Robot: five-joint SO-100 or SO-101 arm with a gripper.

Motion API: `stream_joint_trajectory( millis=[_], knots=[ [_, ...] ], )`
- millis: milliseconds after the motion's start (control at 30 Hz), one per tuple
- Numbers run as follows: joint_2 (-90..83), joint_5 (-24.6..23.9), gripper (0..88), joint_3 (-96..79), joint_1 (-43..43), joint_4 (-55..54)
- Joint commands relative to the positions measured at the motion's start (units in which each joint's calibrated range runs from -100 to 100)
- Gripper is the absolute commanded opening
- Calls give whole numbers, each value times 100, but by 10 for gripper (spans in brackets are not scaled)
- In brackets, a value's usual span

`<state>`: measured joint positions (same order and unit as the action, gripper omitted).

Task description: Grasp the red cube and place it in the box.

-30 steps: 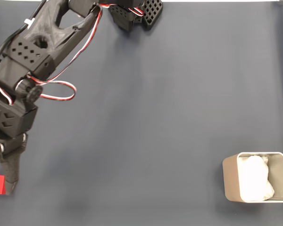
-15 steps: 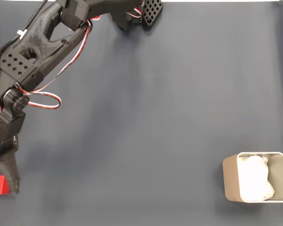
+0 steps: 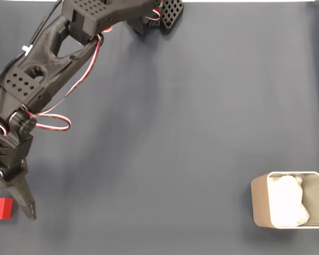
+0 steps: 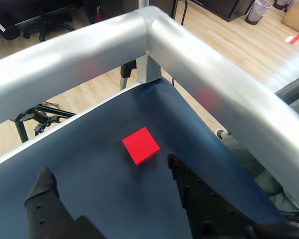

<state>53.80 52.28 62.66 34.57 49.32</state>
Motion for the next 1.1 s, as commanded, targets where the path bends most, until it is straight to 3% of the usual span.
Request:
stream_joint_trajectory(
  millis=[0,1067],
  knots=[
    [71,29,503,513,-12,-170],
    [1102,-171,525,1088,2,-1219]
  ],
)
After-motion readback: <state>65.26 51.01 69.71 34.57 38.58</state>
